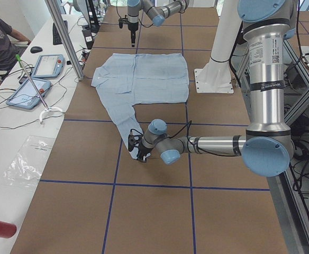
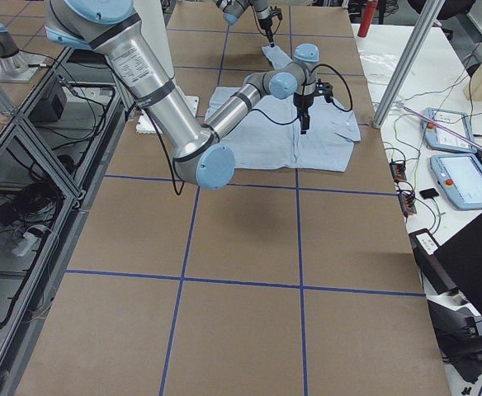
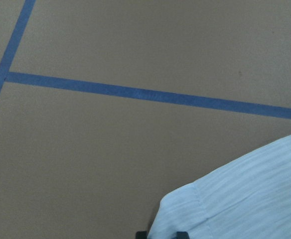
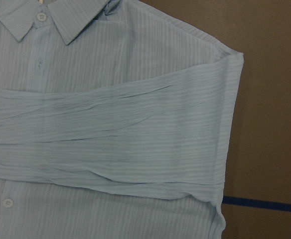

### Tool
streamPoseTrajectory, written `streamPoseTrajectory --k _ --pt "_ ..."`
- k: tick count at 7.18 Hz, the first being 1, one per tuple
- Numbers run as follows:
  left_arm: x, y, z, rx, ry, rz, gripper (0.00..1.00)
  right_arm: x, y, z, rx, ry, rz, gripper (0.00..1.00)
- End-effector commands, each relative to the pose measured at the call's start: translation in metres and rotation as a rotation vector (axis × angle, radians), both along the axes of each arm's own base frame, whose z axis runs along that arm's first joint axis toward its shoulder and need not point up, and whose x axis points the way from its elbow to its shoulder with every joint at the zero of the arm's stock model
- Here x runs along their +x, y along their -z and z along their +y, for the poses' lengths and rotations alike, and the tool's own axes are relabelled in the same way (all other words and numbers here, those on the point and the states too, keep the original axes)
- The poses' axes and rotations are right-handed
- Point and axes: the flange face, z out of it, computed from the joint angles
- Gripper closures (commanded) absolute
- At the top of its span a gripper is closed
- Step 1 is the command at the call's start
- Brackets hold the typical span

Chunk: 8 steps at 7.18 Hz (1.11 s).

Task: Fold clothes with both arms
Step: 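Release the sleeve and raise the right gripper away from the shirt, then grasp the other sleeve cuff with the left gripper while the right arm withdraws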

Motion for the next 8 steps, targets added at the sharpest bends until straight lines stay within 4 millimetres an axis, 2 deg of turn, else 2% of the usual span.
streamPoseTrajectory --k 1,2,3,4,5,6,7,8 --pt "0.000 0.003 0.000 0.003 -0.002 0.005 1.00 0.001 0.002 0.000 0.002 -0.001 -0.002 0.00" --pt "0.000 0.004 0.000 0.004 -0.003 0.007 1.00 0.003 0.000 -0.001 0.002 -0.003 -0.001 0.00" --pt "0.001 0.017 -0.001 0.019 -0.005 0.022 1.00 0.017 -0.002 -0.009 0.000 -0.020 0.002 0.00" --pt "0.007 0.055 -0.006 0.023 -0.001 0.037 1.00 0.036 -0.024 0.003 -0.018 -0.018 -0.002 0.00" --pt "0.010 0.107 -0.010 0.014 0.000 0.031 1.00 0.048 -0.041 0.016 -0.002 0.003 0.006 0.00" --pt "0.022 0.169 -0.026 -0.003 0.000 0.020 1.00 0.058 -0.054 0.016 -0.005 0.002 0.018 0.00" --pt "0.046 0.236 -0.055 -0.030 0.020 0.025 1.00 0.063 -0.074 0.019 -0.015 0.016 0.041 0.00" --pt "0.072 0.301 -0.079 -0.061 0.037 0.066 1.00 0.077 -0.095 0.023 -0.010 0.031 0.061 0.00"
